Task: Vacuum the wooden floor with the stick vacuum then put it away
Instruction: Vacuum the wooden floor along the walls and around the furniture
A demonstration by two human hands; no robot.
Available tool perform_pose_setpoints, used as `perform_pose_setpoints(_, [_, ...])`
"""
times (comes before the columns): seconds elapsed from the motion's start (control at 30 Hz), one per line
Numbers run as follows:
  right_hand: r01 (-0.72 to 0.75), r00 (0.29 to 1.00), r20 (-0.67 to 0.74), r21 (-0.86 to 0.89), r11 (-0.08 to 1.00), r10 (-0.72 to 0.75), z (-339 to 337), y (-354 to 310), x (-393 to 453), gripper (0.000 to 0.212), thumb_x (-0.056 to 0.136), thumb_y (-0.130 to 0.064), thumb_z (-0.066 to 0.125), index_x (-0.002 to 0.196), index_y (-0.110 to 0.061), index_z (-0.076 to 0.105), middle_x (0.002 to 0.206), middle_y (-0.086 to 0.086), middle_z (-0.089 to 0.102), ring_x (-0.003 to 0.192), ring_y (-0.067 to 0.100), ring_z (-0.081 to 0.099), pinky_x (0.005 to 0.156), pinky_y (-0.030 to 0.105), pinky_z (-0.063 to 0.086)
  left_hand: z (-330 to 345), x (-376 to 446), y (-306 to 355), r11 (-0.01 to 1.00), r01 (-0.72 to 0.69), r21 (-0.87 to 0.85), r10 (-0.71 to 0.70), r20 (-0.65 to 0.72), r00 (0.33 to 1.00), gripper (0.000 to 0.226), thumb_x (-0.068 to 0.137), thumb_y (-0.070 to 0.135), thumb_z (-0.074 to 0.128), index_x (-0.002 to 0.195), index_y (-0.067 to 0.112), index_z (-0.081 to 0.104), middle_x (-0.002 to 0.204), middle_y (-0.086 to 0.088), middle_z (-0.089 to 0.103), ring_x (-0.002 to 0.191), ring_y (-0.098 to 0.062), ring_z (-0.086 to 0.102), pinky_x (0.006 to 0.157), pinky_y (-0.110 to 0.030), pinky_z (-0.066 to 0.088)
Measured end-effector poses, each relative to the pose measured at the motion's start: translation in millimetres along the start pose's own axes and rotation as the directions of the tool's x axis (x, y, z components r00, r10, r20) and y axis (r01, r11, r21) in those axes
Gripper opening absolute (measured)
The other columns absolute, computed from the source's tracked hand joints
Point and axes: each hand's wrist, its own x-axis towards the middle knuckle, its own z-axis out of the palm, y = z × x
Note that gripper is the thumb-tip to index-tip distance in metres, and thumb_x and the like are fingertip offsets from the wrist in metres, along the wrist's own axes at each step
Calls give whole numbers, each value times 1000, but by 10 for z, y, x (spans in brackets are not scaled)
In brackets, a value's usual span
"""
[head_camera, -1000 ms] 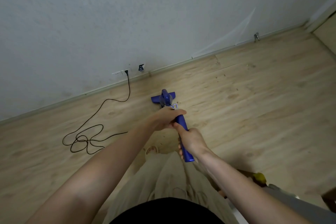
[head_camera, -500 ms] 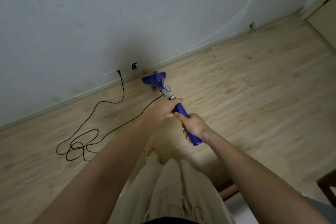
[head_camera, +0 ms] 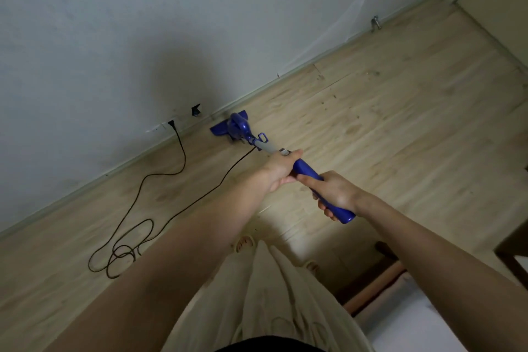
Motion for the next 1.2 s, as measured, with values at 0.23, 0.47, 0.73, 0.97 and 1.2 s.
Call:
perform_pose_setpoints(0.23, [27, 1000, -16, 55, 998, -26, -25, -191, 188, 51, 94, -56, 50, 78, -7, 46, 56, 8, 50, 39, 18, 47, 42, 24, 43, -112, 158, 179, 999, -37, 23, 38, -37, 999, 17, 97, 25, 55, 104, 10, 49, 100, -10, 58, 90, -19, 58, 82, -33, 52])
perform_pose_setpoints(0.47, [55, 998, 31, 52, 997, -57, -489, -380, 318, 49, 94, -53, 51, 77, -8, 47, 59, 9, 50, 42, 18, 47, 43, 25, 42, 75, 325, 474, 999, -37, 10, 38, -150, 988, 24, 93, 34, 59, 95, 11, 50, 80, -5, 58, 63, -13, 56, 55, -22, 52])
perform_pose_setpoints(0.73, [102, 983, 158, -18, 995, -98, -975, -398, 464, 47, 94, -53, 52, 85, -8, 48, 61, 9, 54, 42, 19, 51, 43, 26, 46, 432, 473, 633, 978, -83, -193, 37, -231, 972, 26, 88, 31, 67, 95, 11, 53, 91, -11, 61, 86, -24, 61, 85, -41, 53])
perform_pose_setpoints(0.97, [114, 986, 129, -94, 989, -101, -1333, -205, 437, 49, 91, -60, 51, 76, -13, 46, 59, 6, 51, 43, 17, 47, 43, 23, 41, 802, 444, 724, 971, -70, -229, 15, -233, 972, 22, 92, 23, 63, 98, 8, 48, 76, -8, 55, 47, -14, 58, 45, -23, 51])
perform_pose_setpoints(1.2, [99, 995, 36, -55, 994, -98, -1503, 239, 20, 45, 91, -54, 55, 77, -12, 48, 57, 6, 54, 37, 17, 49, 42, 25, 43, 1239, 355, 490, 989, -53, -138, 25, -198, 980, 77, 78, 27, 71, 139, 0, 34, 95, -13, 57, 64, -19, 62, 53, -27, 52])
